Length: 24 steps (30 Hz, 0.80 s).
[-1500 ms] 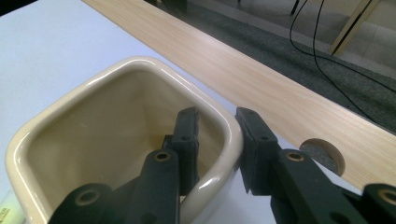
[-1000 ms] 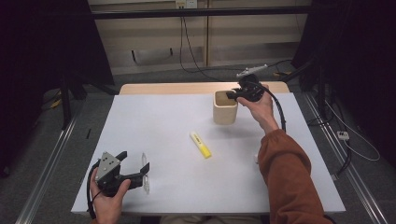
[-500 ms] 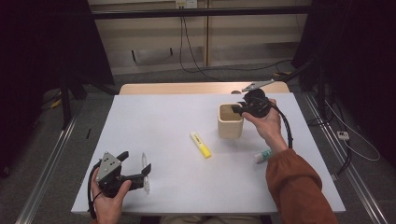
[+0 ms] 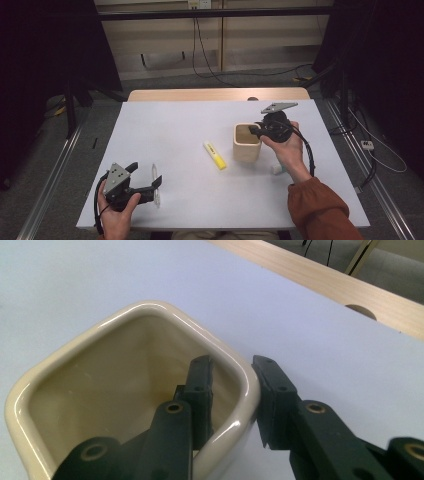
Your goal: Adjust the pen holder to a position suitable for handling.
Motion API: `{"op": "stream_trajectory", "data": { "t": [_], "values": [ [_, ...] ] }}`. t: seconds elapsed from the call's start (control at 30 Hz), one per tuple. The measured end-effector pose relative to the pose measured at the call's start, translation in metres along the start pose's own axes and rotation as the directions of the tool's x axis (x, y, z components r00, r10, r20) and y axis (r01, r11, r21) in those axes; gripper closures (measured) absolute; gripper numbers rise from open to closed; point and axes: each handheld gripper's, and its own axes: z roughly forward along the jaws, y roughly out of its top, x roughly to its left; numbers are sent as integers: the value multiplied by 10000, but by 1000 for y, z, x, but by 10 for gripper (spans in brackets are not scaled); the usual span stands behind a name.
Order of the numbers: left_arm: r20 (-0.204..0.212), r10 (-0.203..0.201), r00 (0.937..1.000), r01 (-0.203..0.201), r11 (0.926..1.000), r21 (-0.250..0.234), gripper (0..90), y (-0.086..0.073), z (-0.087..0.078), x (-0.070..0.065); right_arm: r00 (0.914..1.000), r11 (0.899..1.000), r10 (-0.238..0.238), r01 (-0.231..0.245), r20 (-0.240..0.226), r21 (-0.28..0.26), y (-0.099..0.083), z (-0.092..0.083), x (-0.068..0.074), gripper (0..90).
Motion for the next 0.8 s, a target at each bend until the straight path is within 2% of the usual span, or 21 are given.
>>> {"op": "stream_trajectory", "data": {
  "t": [0.2, 0.5, 0.8],
  "values": [
    [7, 103, 9999, -103, 9999, 91, 68, 1, 1, -1, 9999, 9996, 47, -50, 109, 270, -9, 6, 6, 706],
    [21, 56, 10000, -56, 9999, 129, 69, 1, 2, -1, 9997, 9995, 235, -236, 50, 213, -12, 6, 8, 707],
    [20, 53, 10000, -53, 9999, 162, 71, 1, 3, 0, 10000, 9999, 74, -74, -42, 112, -15, 7, 4, 705]
  ]
}}
